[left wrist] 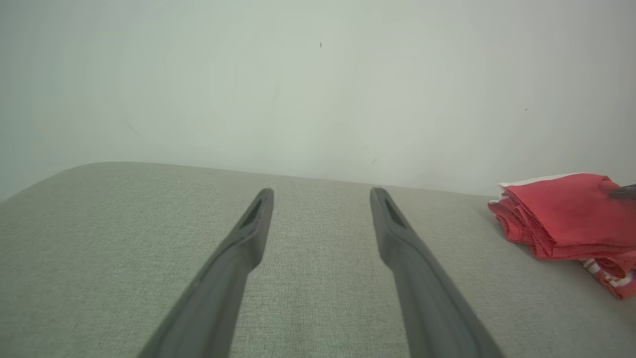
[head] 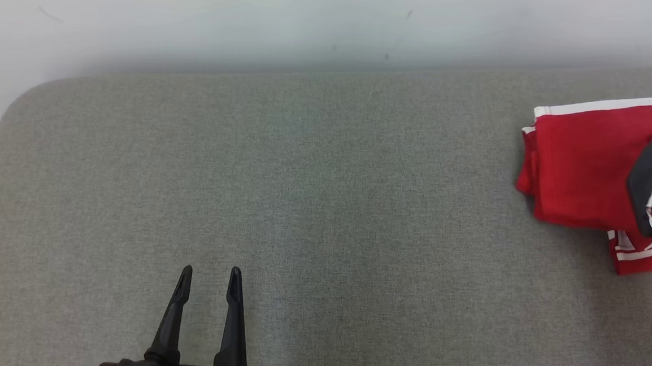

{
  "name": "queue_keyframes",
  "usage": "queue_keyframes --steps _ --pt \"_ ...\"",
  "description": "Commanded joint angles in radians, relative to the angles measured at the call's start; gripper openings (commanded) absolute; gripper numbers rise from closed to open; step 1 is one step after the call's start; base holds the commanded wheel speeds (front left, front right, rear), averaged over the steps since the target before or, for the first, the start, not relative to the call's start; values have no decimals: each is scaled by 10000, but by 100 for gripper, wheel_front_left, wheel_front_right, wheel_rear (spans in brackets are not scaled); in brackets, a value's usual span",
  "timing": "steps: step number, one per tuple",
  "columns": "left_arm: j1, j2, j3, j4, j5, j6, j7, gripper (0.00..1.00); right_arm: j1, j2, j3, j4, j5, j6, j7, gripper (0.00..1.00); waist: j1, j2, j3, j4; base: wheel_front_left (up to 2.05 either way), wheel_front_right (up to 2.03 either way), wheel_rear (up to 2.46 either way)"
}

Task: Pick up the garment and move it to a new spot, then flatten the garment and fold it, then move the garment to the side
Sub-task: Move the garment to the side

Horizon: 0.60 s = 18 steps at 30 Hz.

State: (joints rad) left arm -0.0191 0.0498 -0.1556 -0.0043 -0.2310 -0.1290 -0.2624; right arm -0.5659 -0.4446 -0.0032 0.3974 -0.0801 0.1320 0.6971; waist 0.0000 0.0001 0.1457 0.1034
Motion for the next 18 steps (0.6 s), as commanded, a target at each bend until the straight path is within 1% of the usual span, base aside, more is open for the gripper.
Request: queue_keyframes --steps 1,5,8,11,15,18 --pt "-39 11 37 -9 59 -7 -20 100 212 -161 41 -274 122 -25 135 0 0 -1 150 -70 0 0 0" --pt "-224 12 -25 -23 83 -12 -20 100 589 -1000 368 -739 309 -25 472 0 0 -1 381 -51 0 0 0" --pt "-328 52 -180 -15 48 -15 -20 100 806 -1708 630 -819 613 -25 684 0 0 -1 551 55 0 0 0" --pt "-402 102 -139 -53 4 -16 -20 100 930 -2371 662 -928 760 -26 815 0 0 -1 698 94 0 0 0" --pt "-496 103 -169 -70 -16 -17 -20 100 1059 -2846 569 -777 823 -26 699 0 0 -1 947 118 0 0 0" --pt "-584 102 -263 -61 -29 -17 -20 100 1084 -3012 381 -378 670 -26 515 0 0 -1 1153 170 0 0 0"
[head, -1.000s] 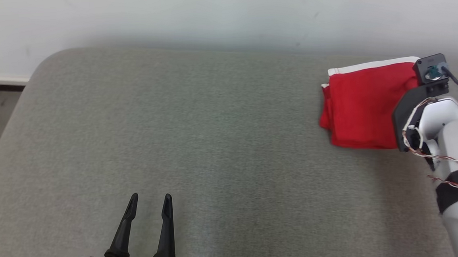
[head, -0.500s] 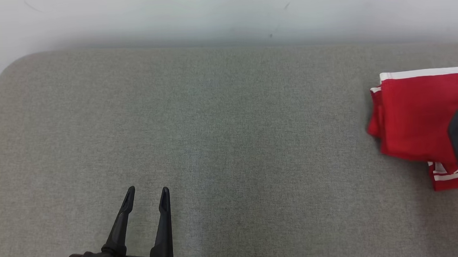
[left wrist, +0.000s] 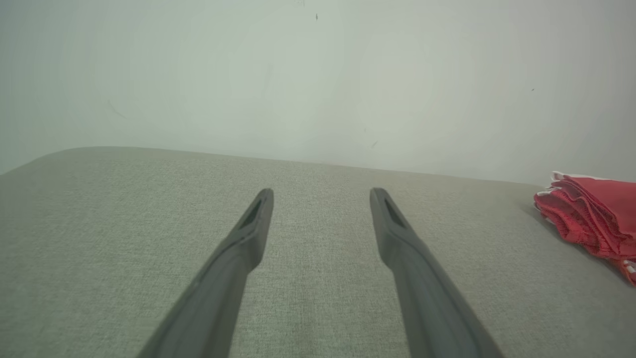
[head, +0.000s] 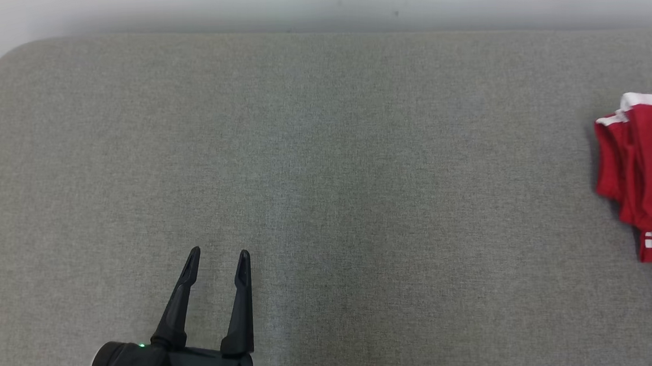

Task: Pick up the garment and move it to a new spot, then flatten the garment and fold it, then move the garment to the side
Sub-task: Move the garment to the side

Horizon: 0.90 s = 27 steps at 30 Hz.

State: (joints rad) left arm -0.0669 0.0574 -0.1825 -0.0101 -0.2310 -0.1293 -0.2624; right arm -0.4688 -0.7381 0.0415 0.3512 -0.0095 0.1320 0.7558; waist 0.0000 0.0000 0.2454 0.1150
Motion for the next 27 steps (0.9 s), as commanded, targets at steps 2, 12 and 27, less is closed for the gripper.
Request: queue_keyframes --steps 2,12,27 --pt "-235 37 -66 -7 -32 -14 -20 100 13 -80 -86 263 -206 -26 -219 0 0 0 303 83 0 0 0" --pt "-480 122 -343 6 -71 -13 -20 100 -129 186 -645 924 -1039 -26 -1352 100 0 0 548 217 0 0 0" --pt "488 -49 646 -358 -211 169 -20 100 790 2676 -1144 -488 -302 -26 -5093 100 0 0 -1067 -411 0 0 0"
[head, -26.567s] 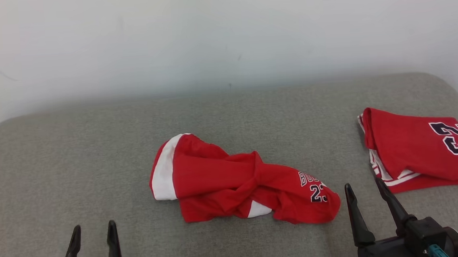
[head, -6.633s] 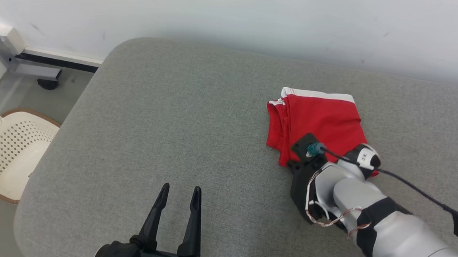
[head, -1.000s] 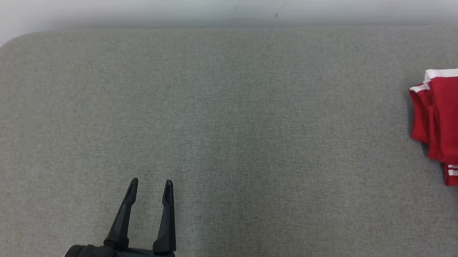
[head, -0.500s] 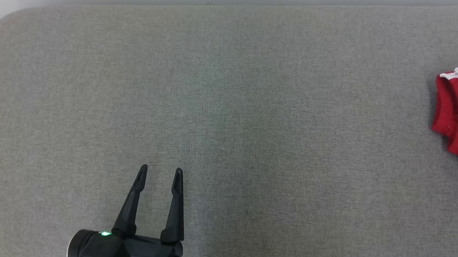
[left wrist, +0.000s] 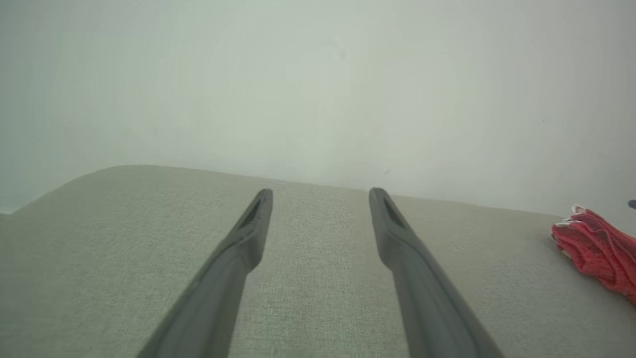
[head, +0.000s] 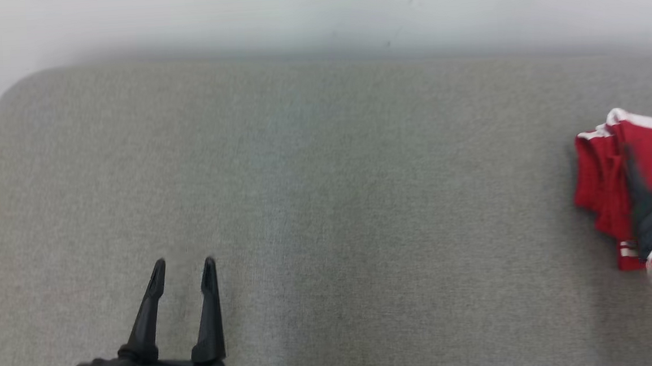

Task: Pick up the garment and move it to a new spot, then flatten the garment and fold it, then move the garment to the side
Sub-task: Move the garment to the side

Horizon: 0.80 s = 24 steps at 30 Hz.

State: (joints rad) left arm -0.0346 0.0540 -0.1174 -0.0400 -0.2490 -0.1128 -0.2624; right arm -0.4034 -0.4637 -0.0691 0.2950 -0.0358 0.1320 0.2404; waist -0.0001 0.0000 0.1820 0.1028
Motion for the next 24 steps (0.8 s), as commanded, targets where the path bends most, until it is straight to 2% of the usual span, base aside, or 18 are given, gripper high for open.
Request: queue_keyframes --steps 1,6,12,20,24 --pt "222 -22 49 91 -84 36 -20 100 266 121 44 -121 197 -26 -188 100 1 0 -561 -347 0 0 0" --pt "444 -29 230 772 -299 248 -20 100 1181 1227 150 -963 990 -26 -1485 100 1 0 -1258 -561 0 0 0" --pt "654 -35 344 1122 -538 496 -20 100 2318 2163 117 -1409 1629 -26 -2971 100 1 0 -1765 -637 0 0 0" --pt "898 -37 568 1322 -516 309 -20 100 3424 3436 79 -1541 1543 -24 -3847 100 1 0 -2061 -647 0 0 0" --pt "1040 -36 642 1412 -361 266 -20 100 3667 3838 194 -1522 1512 -24 -4061 100 1 0 -2050 -741 0 0 0"
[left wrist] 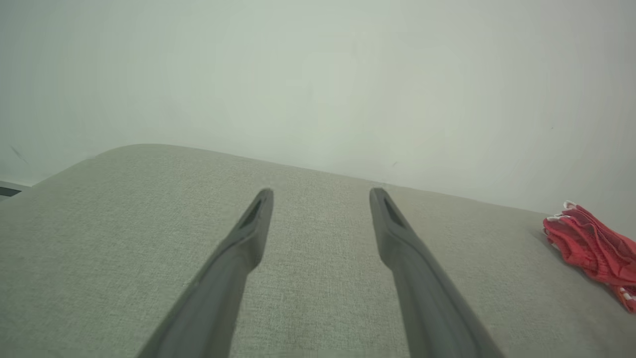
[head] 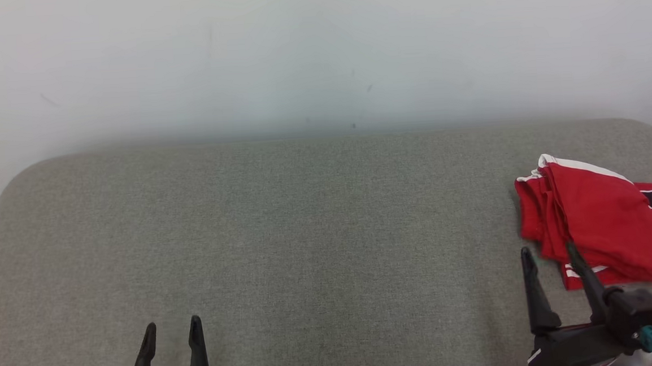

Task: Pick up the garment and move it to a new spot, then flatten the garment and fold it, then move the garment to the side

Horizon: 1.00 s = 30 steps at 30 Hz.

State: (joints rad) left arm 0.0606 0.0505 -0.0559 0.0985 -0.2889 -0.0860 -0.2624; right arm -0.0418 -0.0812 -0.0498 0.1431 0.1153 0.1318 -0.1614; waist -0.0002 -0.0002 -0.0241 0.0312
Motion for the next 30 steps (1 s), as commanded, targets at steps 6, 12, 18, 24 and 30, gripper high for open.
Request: queue_keyframes --steps 6,12,18,24,30 --pt "251 0 59 -44 90 82 -20 100 241 235 215 242 -146 -22 -163 100 2 2 71 -130 0 0 0" --pt "210 -1 169 -74 89 75 -20 100 154 282 279 243 -279 -22 -139 100 2 2 148 -137 0 0 0" --pt "212 -1 118 -92 -16 138 -20 100 138 304 281 211 -372 -22 -108 100 2 2 182 -112 0 0 0" --pt "239 -1 59 -143 -30 167 -20 100 124 313 350 269 -318 -22 -126 100 2 2 202 -123 0 0 0" --pt "219 -10 -9 32 -37 155 6 0 258 299 364 453 -285 0 -58 0 2 2 210 -146 0 0 0"
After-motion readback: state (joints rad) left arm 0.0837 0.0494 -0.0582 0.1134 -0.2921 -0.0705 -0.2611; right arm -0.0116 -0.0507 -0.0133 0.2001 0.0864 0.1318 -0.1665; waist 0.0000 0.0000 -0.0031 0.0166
